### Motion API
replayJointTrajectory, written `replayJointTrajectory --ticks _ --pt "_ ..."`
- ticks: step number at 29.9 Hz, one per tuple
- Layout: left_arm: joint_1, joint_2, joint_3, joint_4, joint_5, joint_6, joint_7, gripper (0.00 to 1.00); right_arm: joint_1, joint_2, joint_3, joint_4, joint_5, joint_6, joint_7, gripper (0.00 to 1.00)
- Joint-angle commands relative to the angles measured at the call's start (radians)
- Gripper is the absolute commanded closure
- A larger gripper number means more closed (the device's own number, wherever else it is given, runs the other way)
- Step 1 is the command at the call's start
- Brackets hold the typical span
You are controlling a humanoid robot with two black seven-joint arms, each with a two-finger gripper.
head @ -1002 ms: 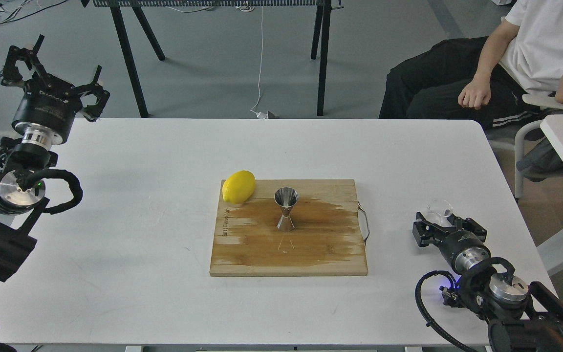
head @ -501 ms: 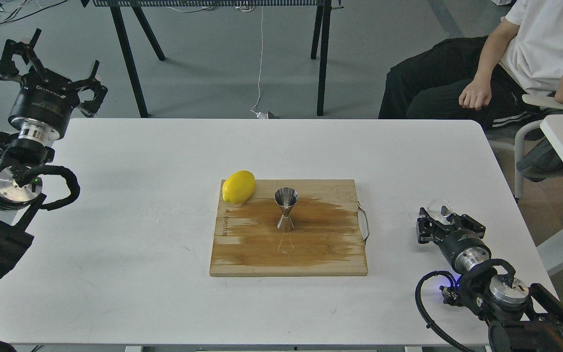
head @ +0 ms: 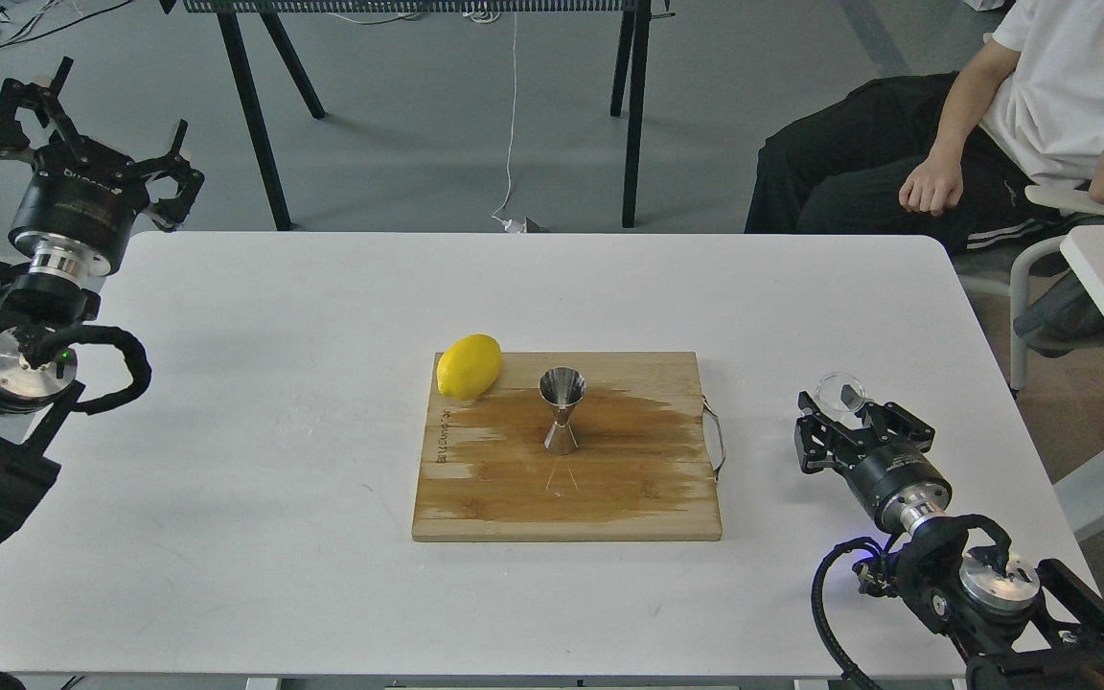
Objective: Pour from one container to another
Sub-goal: 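Lift the glass cup and carry it above the jigger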
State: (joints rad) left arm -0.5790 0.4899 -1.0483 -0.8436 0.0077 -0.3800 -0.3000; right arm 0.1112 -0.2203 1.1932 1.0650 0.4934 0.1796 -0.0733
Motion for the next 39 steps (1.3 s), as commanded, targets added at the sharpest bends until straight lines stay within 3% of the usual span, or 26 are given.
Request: replayJointTrajectory --ticks 1,12,23,39 --pt "0.002 -0.002 0.001 0.0 0.0 0.001 -0.001 0.0 -0.004 -0.031 -0.017 0.14 -0.039 -0.046 0.013 0.68" --pt "0.007 0.007 -0.006 0.0 0.0 0.006 -0.001 0.0 0.12 0.077 -0.041 0.234 -0.416 -0.236 0.033 0.68" --pt "0.007 0.009 -0.006 0.0 0.0 0.009 -0.004 0.0 0.206 0.213 -0.144 0.233 -0.808 -0.241 0.035 0.69" --pt "0.01 0.013 -0.004 0.001 0.001 0.007 -0.004 0.0 0.232 0.22 -0.273 0.231 -1.101 -0.243 0.035 0.68"
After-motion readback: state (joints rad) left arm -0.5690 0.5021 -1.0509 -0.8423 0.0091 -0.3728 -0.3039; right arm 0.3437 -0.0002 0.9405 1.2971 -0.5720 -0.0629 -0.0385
